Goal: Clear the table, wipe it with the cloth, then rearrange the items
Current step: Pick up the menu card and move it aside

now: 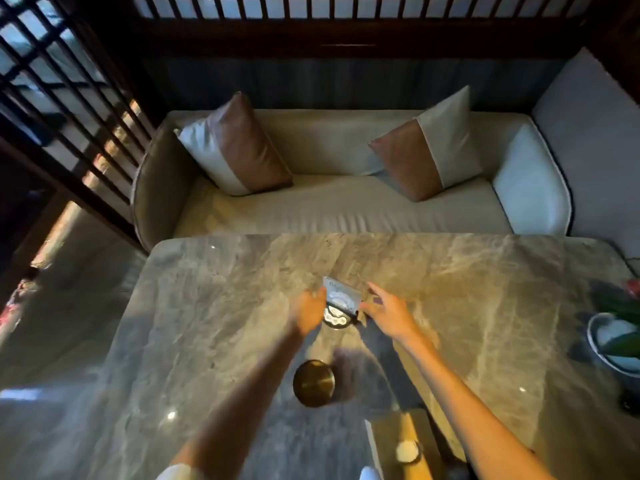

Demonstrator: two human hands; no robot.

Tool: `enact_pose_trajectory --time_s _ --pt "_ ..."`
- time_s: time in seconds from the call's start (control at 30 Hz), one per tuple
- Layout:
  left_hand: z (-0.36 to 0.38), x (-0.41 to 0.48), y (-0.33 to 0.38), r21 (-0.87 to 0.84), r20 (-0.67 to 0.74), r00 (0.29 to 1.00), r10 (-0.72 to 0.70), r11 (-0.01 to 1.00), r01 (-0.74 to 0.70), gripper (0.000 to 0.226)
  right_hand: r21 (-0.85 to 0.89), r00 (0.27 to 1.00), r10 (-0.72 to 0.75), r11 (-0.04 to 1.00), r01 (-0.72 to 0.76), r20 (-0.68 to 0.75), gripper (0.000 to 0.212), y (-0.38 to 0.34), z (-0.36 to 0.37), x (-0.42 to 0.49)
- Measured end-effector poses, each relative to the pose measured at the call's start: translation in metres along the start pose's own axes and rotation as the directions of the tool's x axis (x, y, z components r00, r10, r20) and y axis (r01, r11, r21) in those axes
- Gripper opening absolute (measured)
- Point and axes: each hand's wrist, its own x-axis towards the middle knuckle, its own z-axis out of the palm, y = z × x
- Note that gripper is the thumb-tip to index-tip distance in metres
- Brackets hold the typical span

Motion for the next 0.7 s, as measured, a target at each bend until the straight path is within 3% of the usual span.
enact_pose_trajectory --time_s 0.1,0.27,0.43,0.5,0.6,0.7 --pt "0.009 0.019 0.006 -0.006 0.032 0.999 -0.040 0.999 0.040 0.075 0.077 0.999 0.027 0.997 -0.025 -0.019 0.055 -0.002 0.022 0.015" --pt "0.013 0.020 0.019 -0.120 0.025 0.999 0.046 0.992 -0.043 0.032 0.110 0.983 0.060 0.993 -0.041 -0.176 0.022 0.014 0.036 0.024" --pt "0.017 0.017 0.025 -0.285 0.107 0.993 -0.043 0.956 0.072 0.050 0.027 0.965 0.011 1.000 -0.004 -0.261 0.016 0.000 0.037 0.012" --pt "0.021 0.021 0.030 -0.337 0.102 0.991 -0.082 0.935 0.112 0.055 -0.024 0.974 -0.023 1.000 0.018 -0.225 0.017 -0.003 0.042 0.003" --pt "0.021 0.028 0.024 -0.252 0.183 0.972 -0.149 0.948 0.192 0.061 -0.080 0.988 -0.082 0.994 0.073 -0.128 0.020 -0.003 0.055 -0.012" --pt "0.002 0.009 0.017 -0.245 0.179 0.972 -0.153 0.950 0.194 0.057 0.028 0.995 -0.089 0.996 0.088 0.046 0.035 -0.005 0.057 -0.020"
